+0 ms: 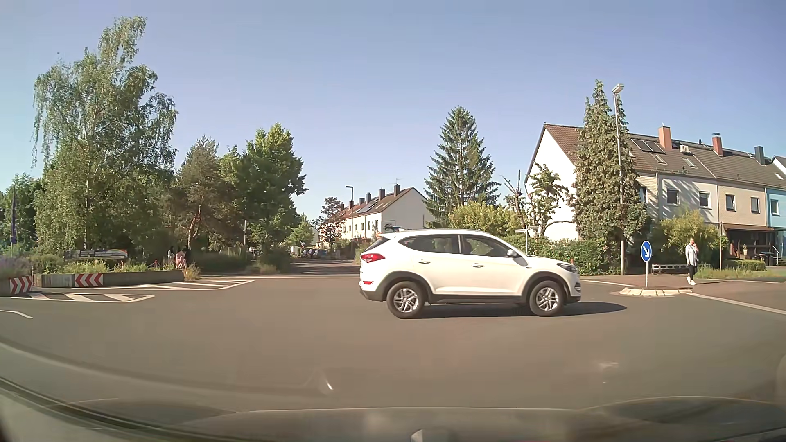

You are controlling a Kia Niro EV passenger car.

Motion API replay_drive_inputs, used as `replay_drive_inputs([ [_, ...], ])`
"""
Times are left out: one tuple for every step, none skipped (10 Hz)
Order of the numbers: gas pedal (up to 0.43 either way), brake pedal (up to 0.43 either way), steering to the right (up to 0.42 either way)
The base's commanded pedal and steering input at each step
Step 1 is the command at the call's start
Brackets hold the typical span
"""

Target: Follow the waypoints while adhering to traffic rules and regulations

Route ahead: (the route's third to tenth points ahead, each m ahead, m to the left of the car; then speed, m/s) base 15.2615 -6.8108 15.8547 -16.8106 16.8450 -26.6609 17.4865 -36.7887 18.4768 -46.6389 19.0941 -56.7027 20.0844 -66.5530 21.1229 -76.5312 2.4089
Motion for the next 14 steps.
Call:
replay_drive_inputs([
  [0.0, 0.0, 0.193],
  [0.0, 0.0, 0.206],
  [0.0, 0.0, 0.216],
  [0.0, 0.0, 0.225],
  [0.0, 0.0, 0.231],
  [0.0, 0.0, 0.237],
  [0.0, 0.0, 0.241],
  [0.0, 0.0, 0.242],
  [0.0, 0.0, 0.241],
  [0.0, 0.0, 0.241],
  [0.0, 0.0, 0.241],
  [0.0, 0.0, 0.241],
  [0.0, 0.0, 0.241],
  [0.0, 0.0, 0.241],
])
